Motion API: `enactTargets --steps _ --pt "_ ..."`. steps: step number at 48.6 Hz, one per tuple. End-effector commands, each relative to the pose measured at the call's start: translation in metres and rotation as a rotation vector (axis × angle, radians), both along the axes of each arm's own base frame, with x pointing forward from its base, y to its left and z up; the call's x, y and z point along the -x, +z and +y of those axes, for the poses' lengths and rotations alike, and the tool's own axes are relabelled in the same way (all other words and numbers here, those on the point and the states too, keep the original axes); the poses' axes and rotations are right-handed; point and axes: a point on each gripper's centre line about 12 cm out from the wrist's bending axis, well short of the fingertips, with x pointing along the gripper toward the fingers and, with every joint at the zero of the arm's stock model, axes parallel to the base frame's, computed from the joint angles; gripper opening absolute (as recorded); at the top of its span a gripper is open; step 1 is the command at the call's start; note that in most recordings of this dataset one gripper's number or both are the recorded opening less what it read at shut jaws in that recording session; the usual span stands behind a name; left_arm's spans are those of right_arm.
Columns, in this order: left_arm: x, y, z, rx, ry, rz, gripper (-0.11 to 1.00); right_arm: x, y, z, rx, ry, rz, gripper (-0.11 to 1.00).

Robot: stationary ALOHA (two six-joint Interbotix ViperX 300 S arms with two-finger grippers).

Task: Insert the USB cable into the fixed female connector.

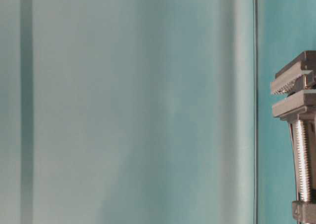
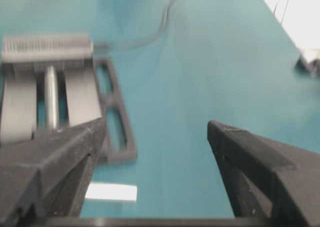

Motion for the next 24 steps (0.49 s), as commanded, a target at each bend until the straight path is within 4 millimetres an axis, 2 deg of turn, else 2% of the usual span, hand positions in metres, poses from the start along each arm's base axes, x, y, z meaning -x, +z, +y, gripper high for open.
enactTargets --steps 1,4,13,24 --pt "0.003 -0.009 0.0 -0.012 -0.004 0.048 1.0 -0.007 0.01 0.008 -0.018 0.046 0.0 0.52" --pt "0.008 -0.021 0.001 -0.018 -0.005 0.104 1.0 -0.009 0.011 0.014 -0.033 0.098 0.025 0.52" --pt "0.008 -0.021 0.001 -0.018 -0.003 0.1 1.0 -0.014 0.022 0.021 -0.025 0.142 0.011 0.52" --pt "0.008 -0.021 0.001 -0.018 -0.003 0.098 1.0 -0.011 0.015 0.021 -0.026 0.15 0.035 0.52"
